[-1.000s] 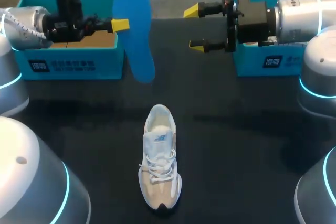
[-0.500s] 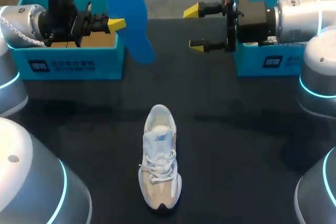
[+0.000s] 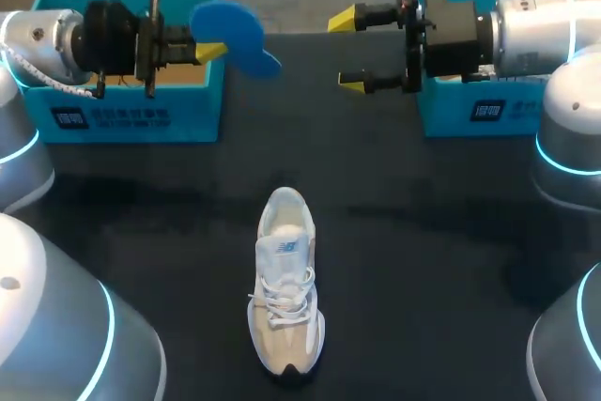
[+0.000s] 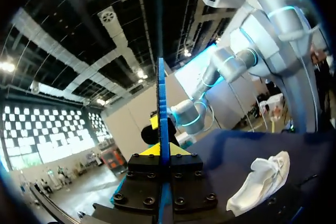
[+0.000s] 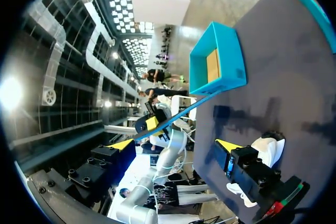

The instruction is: Take the shoe out of the shoebox, open the shoe tongue, remove and reinsert the insole, then place the shoe into the shoebox

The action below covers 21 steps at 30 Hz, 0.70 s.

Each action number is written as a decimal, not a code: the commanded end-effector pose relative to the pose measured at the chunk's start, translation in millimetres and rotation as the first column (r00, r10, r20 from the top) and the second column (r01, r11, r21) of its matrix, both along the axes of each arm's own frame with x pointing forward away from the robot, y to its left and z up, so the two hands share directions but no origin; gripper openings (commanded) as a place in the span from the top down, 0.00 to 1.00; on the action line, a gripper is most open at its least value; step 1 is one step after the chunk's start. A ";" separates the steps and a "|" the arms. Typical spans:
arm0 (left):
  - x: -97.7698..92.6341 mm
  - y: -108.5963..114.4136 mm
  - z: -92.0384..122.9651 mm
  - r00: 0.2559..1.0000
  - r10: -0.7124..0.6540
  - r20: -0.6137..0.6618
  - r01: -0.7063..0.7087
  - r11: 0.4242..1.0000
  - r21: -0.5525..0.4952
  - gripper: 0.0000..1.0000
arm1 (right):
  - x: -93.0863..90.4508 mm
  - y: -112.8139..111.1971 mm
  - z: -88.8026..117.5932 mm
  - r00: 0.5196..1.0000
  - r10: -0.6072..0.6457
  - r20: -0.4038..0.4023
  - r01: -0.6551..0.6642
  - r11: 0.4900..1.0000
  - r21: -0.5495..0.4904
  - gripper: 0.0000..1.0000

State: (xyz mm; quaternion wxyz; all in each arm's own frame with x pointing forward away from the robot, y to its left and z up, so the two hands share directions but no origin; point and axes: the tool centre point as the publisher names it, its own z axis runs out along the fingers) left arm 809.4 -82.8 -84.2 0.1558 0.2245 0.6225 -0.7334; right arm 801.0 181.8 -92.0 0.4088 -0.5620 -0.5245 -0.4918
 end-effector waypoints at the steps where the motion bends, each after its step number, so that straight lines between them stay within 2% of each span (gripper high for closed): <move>1: 4.0 -0.6 -2.9 0.996 -0.016 0.086 0.015 1.000 0.008 1.00 | 0.0 1.6 -0.7 1.000 -0.002 0.000 0.002 1.000 0.000 0.00; 8: 6.2 -2.5 -0.2 0.966 -0.013 0.259 0.009 1.000 0.015 1.00 | 0.0 1.6 -0.7 1.000 -0.002 0.000 0.002 1.000 0.000 0.00; 13: 4.5 -3.0 -3.8 0.902 -0.011 0.431 0.014 1.000 -0.004 1.00 | 0.0 1.6 -0.7 1.000 -0.002 0.000 0.002 1.000 0.000 0.00; 21: 5.2 -6.5 -10.8 0.820 -0.008 0.573 0.030 0.999 -0.029 1.00 | 0.0 1.6 -0.7 1.000 -0.002 0.000 0.002 1.000 0.000 0.00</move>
